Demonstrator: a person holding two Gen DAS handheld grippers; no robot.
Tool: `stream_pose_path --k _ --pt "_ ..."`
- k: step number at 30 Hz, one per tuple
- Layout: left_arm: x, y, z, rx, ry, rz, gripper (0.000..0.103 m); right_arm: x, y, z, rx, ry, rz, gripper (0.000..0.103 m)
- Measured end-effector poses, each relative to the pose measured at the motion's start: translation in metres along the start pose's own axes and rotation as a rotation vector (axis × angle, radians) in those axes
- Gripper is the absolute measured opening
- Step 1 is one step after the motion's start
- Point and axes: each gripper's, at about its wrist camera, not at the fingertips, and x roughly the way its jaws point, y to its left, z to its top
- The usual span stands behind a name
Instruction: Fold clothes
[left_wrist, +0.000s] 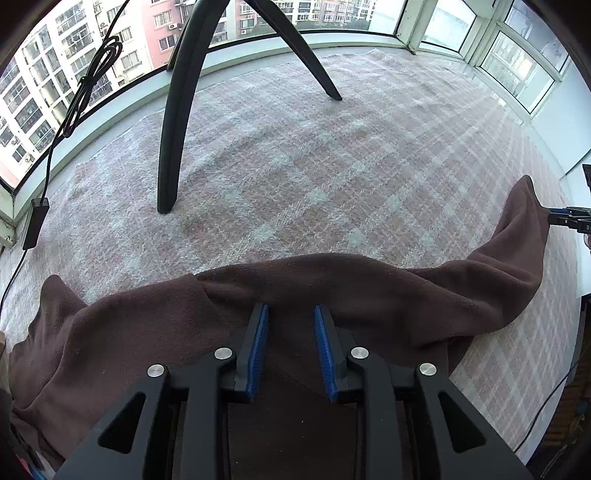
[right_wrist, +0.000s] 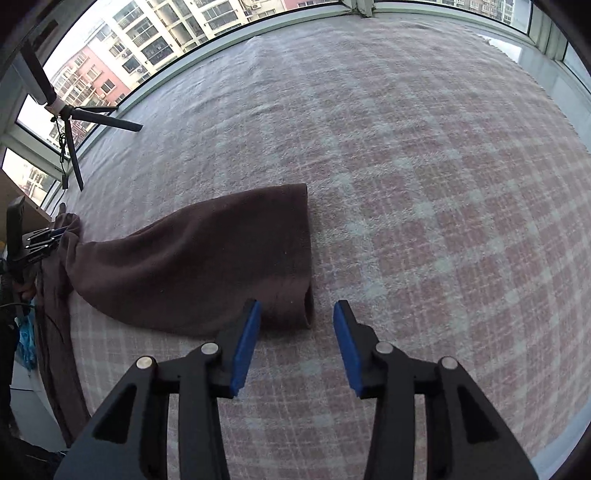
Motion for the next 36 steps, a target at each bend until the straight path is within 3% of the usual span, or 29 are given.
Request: stream_pose_path --k 2,3,4,7,11,13,16,19,23,26,28,30,31,33,36 --pt "0.002 -0.001 0.002 -0.001 0.001 0.002 0.025 0.001 0.007 -0.004 -0.043 -0.009 -0.010 0.034" --pt "0.003 -0.002 0.003 -0.001 0.001 0.003 0.025 -0.002 0.009 -0.010 -0.056 0.003 -0.006 0.008" --pt "0.004 -0.002 0.005 -0.001 0.001 0.004 0.025 -0.003 0.012 -0.011 -0.052 0.009 0.014 0.005" --pt "0.007 -0.003 0.008 -0.004 0.002 0.001 0.025 -0.018 0.012 -0.015 0.032 -0.028 0.133 0.005" --pt "0.010 -0.003 0.013 -0.007 0.004 -0.005 0.025 -0.080 -0.027 -0.042 0.351 -0.155 0.384 0.004" --pt "0.011 -0.003 0.015 -0.006 0.004 -0.010 0.025 -0.105 -0.041 -0.055 0.435 -0.216 0.440 0.004" --pt "0.013 -0.002 0.018 -0.004 0.004 -0.016 0.025 -0.103 -0.049 -0.051 0.485 -0.217 0.384 0.004" --pt "0.018 -0.003 0.024 -0.003 0.007 -0.016 0.025 -0.067 -0.042 -0.028 0.416 -0.125 0.184 0.005" --pt "0.012 -0.008 0.030 -0.016 -0.014 -0.012 0.025 -0.041 -0.054 -0.027 0.444 -0.060 0.107 0.005" --pt "0.004 -0.019 0.033 0.023 -0.040 -0.052 0.025 -0.035 -0.053 -0.036 0.430 -0.040 0.166 0.005" --pt "0.004 -0.028 0.034 0.040 -0.029 -0.076 0.027 -0.030 -0.040 -0.039 0.399 -0.022 0.142 0.012" --pt "0.007 -0.038 0.037 0.067 -0.014 -0.083 0.028 -0.029 -0.029 -0.048 0.347 -0.017 0.138 0.040" --pt "0.000 -0.041 0.025 0.078 -0.010 -0.086 0.028 -0.028 -0.025 -0.052 0.329 -0.016 0.132 0.043" --pt "-0.019 -0.045 -0.005 0.097 -0.002 -0.091 0.028 -0.023 -0.021 -0.060 0.309 -0.005 0.129 0.043" --pt "-0.023 -0.035 -0.012 0.082 0.006 -0.086 0.028 -0.013 -0.019 -0.067 0.295 0.002 0.135 0.043"
